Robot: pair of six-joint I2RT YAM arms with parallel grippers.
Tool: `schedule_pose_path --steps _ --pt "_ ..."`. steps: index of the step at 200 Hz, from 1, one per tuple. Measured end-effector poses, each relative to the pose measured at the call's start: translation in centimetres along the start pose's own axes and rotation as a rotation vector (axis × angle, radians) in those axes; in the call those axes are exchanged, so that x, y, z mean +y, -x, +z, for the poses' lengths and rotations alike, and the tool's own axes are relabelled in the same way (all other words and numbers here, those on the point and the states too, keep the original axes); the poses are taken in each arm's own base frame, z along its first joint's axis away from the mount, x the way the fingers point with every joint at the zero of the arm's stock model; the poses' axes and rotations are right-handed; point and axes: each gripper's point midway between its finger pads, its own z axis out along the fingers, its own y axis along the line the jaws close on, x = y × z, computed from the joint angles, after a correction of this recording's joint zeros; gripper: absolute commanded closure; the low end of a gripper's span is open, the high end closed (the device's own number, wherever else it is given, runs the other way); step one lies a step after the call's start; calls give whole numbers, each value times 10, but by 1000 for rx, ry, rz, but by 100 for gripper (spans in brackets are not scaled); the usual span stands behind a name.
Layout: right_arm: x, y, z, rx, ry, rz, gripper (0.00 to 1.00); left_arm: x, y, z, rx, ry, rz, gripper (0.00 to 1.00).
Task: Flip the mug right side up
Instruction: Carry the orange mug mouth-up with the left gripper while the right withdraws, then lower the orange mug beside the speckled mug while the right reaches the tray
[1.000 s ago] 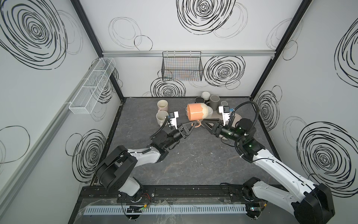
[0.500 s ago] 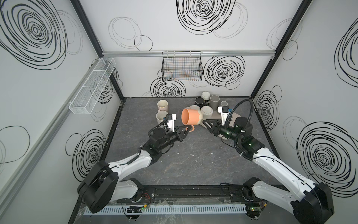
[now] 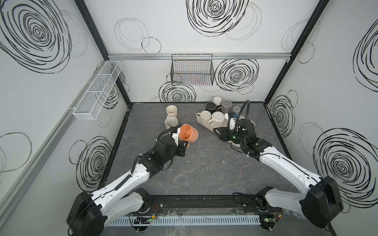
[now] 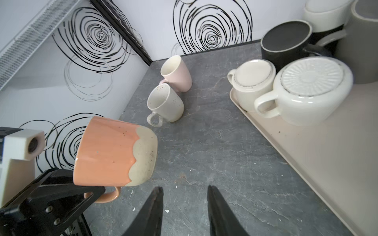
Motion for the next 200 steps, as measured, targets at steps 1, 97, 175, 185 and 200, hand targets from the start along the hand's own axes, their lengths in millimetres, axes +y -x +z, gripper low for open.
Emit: schedule_pose_path --steps 1,97,175,185,200 --pt "0 0 0 1 -2 0 60 1 -1 -1 2 6 3 100" --pt "-17 -23 19 96 -128 -2 59 73 -41 -23 169 378 130 100" --pt "-26 -29 22 114 -167 -23 58 122 -45 -16 210 493 45 100" --pt "-26 -29 22 114 -169 -27 58 127 -47 -14 209 492 25 100" --pt "-27 -28 22 113 -173 -34 57 133 -52 -11 218 488 4 100"
